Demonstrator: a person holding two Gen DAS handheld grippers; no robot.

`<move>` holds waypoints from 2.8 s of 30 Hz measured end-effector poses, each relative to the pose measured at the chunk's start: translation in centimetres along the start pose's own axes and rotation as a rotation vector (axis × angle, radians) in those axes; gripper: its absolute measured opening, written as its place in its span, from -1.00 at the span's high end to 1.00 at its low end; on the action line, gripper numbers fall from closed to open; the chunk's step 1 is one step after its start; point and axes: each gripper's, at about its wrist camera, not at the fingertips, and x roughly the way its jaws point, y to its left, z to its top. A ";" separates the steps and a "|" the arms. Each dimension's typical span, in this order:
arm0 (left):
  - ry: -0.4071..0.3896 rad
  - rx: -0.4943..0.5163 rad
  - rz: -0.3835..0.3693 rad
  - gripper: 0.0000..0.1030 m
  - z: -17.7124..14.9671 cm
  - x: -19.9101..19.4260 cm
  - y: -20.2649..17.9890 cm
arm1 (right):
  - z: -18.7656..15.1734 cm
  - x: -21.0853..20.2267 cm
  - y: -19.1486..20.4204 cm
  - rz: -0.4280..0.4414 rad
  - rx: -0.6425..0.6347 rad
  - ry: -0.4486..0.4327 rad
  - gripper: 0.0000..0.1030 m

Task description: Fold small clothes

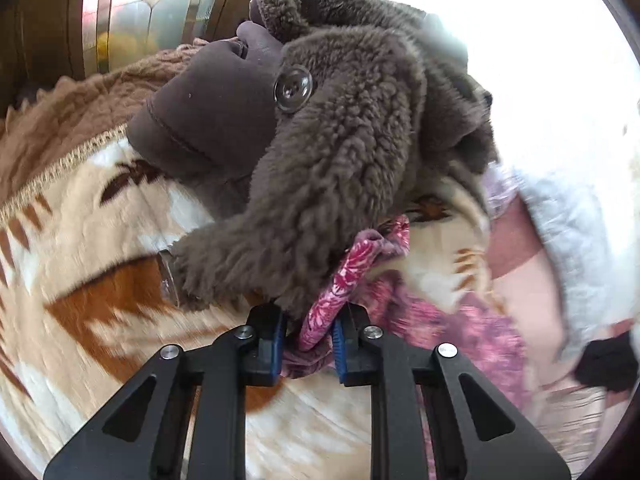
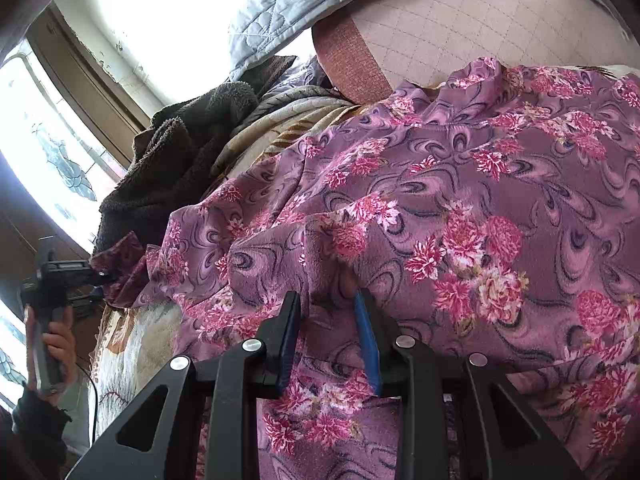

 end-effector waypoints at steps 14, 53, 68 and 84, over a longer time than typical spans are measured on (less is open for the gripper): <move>-0.143 0.139 0.004 0.96 -2.9 -6.8 -4.9 | 1.2 -3.6 -0.9 -0.074 -0.027 0.031 0.17; 0.057 0.433 -0.281 0.93 -10.2 -2.7 -24.9 | 0.2 -6.6 -9.3 0.065 0.105 -0.071 -0.01; 0.344 0.513 -0.292 0.88 -21.2 8.9 -32.4 | -0.5 -7.4 -10.4 0.115 0.137 -0.089 0.00; 0.201 0.072 -0.383 0.11 -16.5 5.4 -12.8 | 0.6 -10.8 -13.0 0.134 0.434 -0.171 -0.17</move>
